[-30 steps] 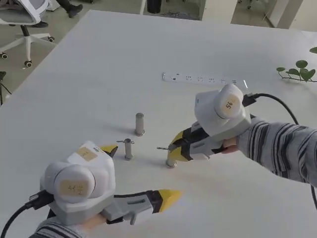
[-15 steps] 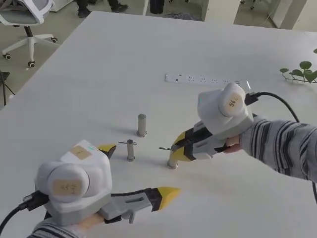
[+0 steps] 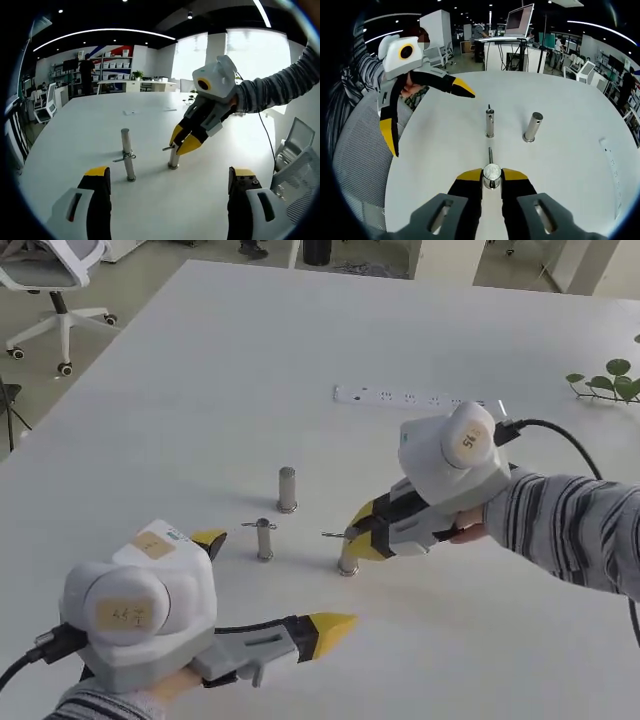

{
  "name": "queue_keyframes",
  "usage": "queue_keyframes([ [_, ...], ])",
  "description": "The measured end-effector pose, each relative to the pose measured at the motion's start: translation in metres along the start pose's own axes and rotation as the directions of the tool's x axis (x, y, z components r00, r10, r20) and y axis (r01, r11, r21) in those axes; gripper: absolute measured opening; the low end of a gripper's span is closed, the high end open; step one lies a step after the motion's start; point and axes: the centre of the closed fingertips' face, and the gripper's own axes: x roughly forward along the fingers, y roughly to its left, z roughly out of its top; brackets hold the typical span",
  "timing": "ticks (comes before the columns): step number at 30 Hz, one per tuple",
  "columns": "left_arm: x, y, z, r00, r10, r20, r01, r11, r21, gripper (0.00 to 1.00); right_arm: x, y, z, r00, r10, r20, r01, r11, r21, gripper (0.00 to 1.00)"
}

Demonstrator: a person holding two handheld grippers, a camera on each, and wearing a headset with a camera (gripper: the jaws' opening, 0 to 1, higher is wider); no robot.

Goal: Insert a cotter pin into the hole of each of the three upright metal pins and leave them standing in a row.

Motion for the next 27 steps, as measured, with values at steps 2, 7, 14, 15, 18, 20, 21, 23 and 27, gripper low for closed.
queue_keyframes([
  [2,0.000,0.000,0.000,1.0000,-0.002,-0.001,0.002,1.000,-0.001,0.97,0.000,0.000,0.000,1.0000,0.001,0.000,-0.001,1.000,0.001,0.08],
  [7,0.000,-0.001,-0.002,0.9999,-0.006,-0.010,0.006,1.000,0.005,0.96,0.000,-0.001,0.001,1.0000,-0.004,0.003,0.004,1.000,-0.006,0.08],
  [14,0.000,-0.001,-0.003,0.9999,-0.007,-0.016,0.007,1.000,0.005,0.96,0.002,0.001,-0.001,0.9999,-0.011,0.006,0.011,1.000,-0.013,0.10],
  [15,0.000,-0.001,-0.003,0.9999,-0.007,-0.015,0.007,1.000,0.005,0.96,0.002,0.002,-0.001,0.9999,-0.009,0.013,0.009,1.000,-0.011,0.12],
  [18,-0.001,-0.001,-0.003,0.9998,-0.010,-0.017,0.010,1.000,0.009,0.96,-0.003,0.004,0.003,0.9993,-0.011,0.035,0.012,1.000,-0.021,0.14],
  [20,-0.001,0.000,-0.004,0.9997,-0.009,-0.022,0.009,1.000,0.019,0.96,-0.006,0.004,0.006,0.9993,-0.019,0.033,0.021,0.999,-0.042,0.16],
  [21,-0.001,0.000,-0.004,0.9997,-0.009,-0.023,0.009,1.000,0.019,0.96,-0.007,0.004,0.007,0.9992,-0.018,0.035,0.019,0.999,-0.037,0.18],
  [23,-0.001,0.000,-0.004,0.9997,-0.008,-0.024,0.008,1.000,0.015,0.96,-0.008,0.003,0.011,0.9986,-0.013,0.052,0.014,1.000,-0.010,0.20],
  [27,-0.002,0.001,-0.002,0.9999,-0.003,-0.016,0.003,1.000,0.013,0.96,-0.010,-0.005,0.032,0.9885,-0.050,0.143,0.032,0.992,0.124,0.24],
])
